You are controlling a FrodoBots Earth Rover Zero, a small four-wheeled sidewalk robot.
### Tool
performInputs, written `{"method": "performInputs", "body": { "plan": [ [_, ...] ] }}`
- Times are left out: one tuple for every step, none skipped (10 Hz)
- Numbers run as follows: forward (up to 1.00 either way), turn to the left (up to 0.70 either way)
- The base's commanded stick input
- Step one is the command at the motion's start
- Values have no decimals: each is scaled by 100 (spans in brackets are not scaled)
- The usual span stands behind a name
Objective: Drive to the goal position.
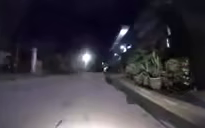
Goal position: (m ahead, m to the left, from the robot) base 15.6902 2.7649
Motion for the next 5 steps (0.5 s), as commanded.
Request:
{"method": "performInputs", "body": {
  "plan": [
    [70,0],
    [70,0],
    [70,0],
    [70,0],
    [70,0]
  ]
}}
